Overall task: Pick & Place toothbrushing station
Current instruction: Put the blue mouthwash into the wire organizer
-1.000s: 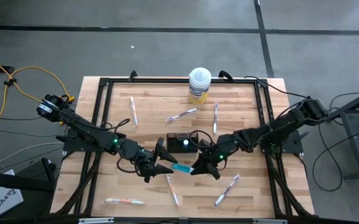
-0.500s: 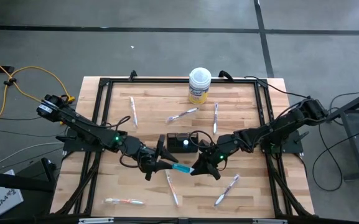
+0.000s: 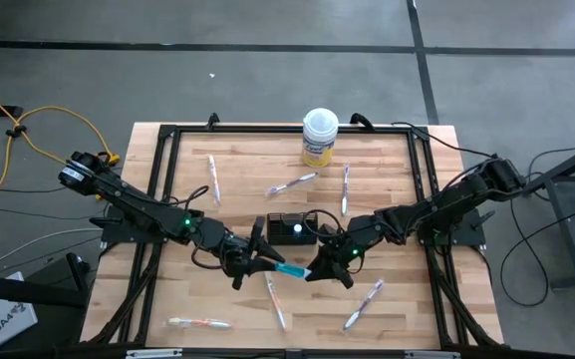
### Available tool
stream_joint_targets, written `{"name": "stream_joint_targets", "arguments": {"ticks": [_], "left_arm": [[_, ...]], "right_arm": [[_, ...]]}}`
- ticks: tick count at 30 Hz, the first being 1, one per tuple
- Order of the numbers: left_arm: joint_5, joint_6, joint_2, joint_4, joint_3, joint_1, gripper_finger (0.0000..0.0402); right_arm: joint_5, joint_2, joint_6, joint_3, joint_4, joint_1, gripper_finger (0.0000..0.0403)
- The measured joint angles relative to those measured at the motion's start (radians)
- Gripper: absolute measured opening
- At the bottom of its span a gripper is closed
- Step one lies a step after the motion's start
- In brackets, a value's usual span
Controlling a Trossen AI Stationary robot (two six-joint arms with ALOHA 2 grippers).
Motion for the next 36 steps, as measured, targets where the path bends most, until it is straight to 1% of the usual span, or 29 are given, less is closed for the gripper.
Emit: {"name": "stream_joint_targets", "arguments": {"ticks": [6,11,15,19,23,28,32,36], "left_arm": [[0.0,0.0,0.0,0.001,0.0,0.0,0.009],[0.0,-0.02,0.0,0.0,0.0,0.0,0.009],[0.0,-0.047,0.0,0.0,0.0,0.0,0.009],[-0.001,-0.101,-0.001,0.002,0.0,0.0,0.009],[-0.002,-0.15,-0.001,0.002,0.0,0.0,0.009],[-0.001,-0.214,-0.001,0.0,0.0,0.0,0.009],[-0.001,-0.281,-0.001,-0.004,0.0,0.0,0.009],[-0.004,-0.366,-0.001,-0.005,0.0,0.0,0.009]], "right_arm": [[-0.014,0.0,-0.001,0.0,0.0,0.0,0.0086],[-0.005,0.0,-0.001,0.0,0.0,0.0,0.0122],[-0.013,0.0,-0.008,0.0,0.0,0.0,0.0134],[-0.027,0.0,-0.044,0.0,0.006,0.0,0.0137],[-0.028,0.0,-0.046,0.0,0.007,0.0,0.0139],[-0.06,0.0,-0.053,0.0,0.003,0.0,0.0139],[-0.084,0.0,-0.053,0.0,-0.024,0.0,0.0137],[-0.082,0.0,-0.053,0.0,-0.087,0.008,0.0136]]}}
